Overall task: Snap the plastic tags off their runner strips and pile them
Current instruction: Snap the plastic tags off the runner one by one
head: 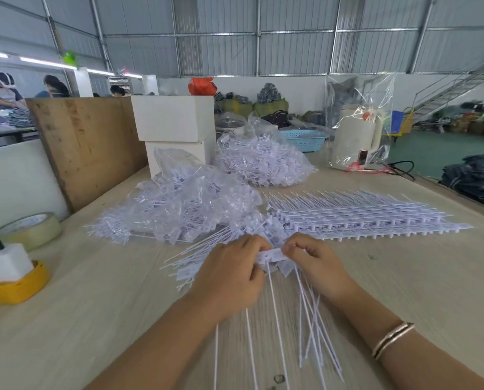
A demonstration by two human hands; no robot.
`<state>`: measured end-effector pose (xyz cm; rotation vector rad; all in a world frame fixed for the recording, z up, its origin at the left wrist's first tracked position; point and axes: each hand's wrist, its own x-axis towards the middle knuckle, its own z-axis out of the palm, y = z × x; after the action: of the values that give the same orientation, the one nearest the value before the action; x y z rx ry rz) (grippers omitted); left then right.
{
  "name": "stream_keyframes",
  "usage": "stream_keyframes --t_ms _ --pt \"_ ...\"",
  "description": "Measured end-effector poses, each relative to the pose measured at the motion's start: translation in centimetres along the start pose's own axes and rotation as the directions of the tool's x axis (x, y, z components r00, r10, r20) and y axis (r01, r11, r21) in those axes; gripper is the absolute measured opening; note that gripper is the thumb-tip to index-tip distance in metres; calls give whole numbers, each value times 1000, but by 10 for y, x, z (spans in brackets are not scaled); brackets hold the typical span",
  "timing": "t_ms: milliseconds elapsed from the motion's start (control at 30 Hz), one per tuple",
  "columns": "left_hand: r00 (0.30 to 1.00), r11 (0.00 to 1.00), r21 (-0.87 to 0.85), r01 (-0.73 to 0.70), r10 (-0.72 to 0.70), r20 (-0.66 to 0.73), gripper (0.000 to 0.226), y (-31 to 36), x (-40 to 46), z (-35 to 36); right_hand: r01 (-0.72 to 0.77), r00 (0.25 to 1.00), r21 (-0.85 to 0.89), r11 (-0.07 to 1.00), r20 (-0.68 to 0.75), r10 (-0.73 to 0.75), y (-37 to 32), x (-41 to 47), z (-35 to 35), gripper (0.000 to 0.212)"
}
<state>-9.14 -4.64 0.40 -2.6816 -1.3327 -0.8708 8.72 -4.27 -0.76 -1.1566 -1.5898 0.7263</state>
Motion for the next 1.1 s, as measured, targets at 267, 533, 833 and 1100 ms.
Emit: stream_keyframes --t_ms 267,533,833,1100 --pt "1000 998 59 0 -1 19 20 -2 0 1 68 991 -188 980 123 -45 1 -4 3 26" --pt "998 998 45 48 -49 27 22 -6 1 4 188 978 -230 955 132 -161 0 -2 5 26" --pt "997 997 -19 73 -72 30 18 -10 0 8 254 967 -432 865 112 -229 2 -5 6 20" --pt "995 989 -115 97 -94 30 10 -11 -1 12 291 956 -441 849 95 -278 6 -4 9 13"
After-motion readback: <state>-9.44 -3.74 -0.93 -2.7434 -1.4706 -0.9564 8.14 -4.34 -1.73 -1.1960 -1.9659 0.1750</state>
